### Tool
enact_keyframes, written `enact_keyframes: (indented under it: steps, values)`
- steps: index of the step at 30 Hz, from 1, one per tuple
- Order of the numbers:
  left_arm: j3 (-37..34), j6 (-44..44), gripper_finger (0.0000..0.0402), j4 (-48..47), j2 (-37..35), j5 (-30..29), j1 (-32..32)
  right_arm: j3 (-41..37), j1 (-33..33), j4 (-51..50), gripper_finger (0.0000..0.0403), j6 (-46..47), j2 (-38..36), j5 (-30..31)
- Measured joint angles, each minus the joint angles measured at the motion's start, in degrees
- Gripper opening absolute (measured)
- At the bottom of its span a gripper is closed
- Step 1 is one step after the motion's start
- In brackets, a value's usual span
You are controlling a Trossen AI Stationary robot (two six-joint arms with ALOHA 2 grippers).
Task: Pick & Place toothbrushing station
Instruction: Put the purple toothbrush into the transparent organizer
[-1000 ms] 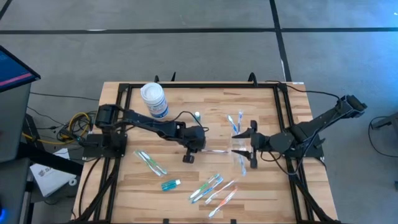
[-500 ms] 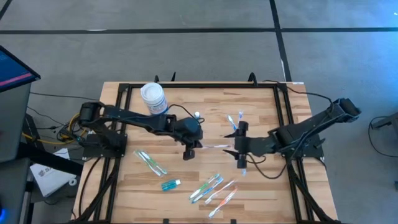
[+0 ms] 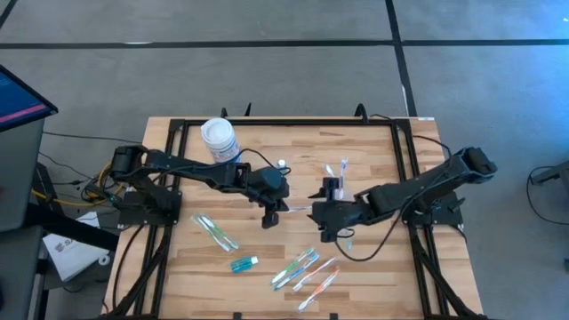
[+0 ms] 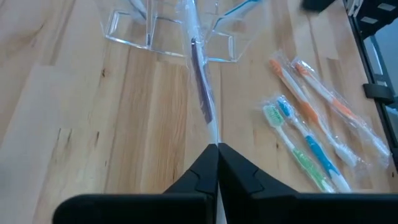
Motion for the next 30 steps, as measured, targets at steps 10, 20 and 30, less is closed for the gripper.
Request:
enact_keyframes:
  steps: [10,20,30]
  values:
    - [0.00,-0.02,0.0000,0.41,0.03,0.90,0.00,3.65,-1.45,-0.77,0.0248,-0.95,6.79,-0.40]
    - [0.00,-0.01,0.0001,0.94,0.09,1.48,0.00,6.40,-2.08,-0.88,0.0248,-2.38,12.83,-1.92]
    - [0.00,0.00,0.0001,1.37,0.09,1.51,0.00,9.09,-3.69,-0.89,0.0246,-3.69,16.79,-1.79]
